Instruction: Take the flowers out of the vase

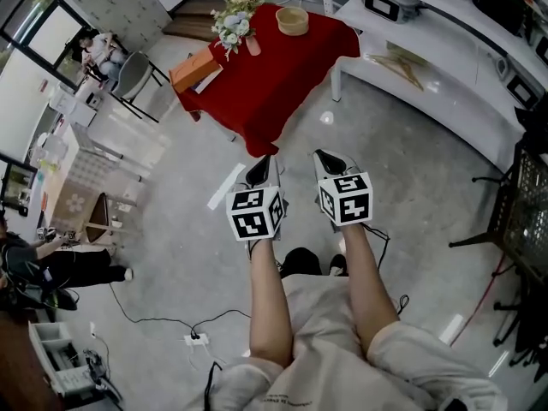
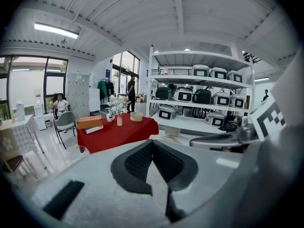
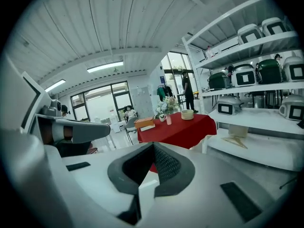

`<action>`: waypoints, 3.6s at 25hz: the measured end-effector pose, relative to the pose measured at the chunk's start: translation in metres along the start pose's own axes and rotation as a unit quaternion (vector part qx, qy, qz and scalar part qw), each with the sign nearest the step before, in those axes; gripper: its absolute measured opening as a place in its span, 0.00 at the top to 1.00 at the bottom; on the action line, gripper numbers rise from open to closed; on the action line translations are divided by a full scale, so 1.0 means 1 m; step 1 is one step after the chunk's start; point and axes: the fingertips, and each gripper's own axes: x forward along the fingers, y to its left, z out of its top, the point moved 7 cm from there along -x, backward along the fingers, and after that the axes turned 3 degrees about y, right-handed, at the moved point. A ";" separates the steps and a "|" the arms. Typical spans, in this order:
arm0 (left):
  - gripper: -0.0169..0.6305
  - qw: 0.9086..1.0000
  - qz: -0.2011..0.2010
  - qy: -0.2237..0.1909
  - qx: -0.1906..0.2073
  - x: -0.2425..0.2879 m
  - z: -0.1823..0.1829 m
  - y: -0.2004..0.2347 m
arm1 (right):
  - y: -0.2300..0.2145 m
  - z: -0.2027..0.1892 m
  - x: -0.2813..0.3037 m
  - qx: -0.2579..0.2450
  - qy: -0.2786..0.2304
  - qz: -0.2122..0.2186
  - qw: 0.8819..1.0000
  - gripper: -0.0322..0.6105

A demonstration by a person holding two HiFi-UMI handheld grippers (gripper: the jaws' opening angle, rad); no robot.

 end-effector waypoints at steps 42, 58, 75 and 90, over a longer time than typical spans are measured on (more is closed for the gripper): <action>0.96 0.997 -0.057 -0.036 -0.046 0.340 0.159 0.140 | -0.178 0.167 0.301 -0.001 0.005 -0.021 1.000 0.94; 0.96 0.997 -0.072 0.001 -0.021 0.417 0.173 0.181 | -0.191 0.202 0.397 0.030 0.009 0.006 0.999 0.94; 0.96 0.999 -0.019 0.029 0.031 0.505 0.186 0.201 | -0.222 0.241 0.538 0.041 0.042 0.146 0.987 0.94; 0.96 0.993 0.096 0.052 -0.053 0.600 0.183 0.225 | -0.256 0.265 0.650 -0.042 0.094 0.254 0.962 0.94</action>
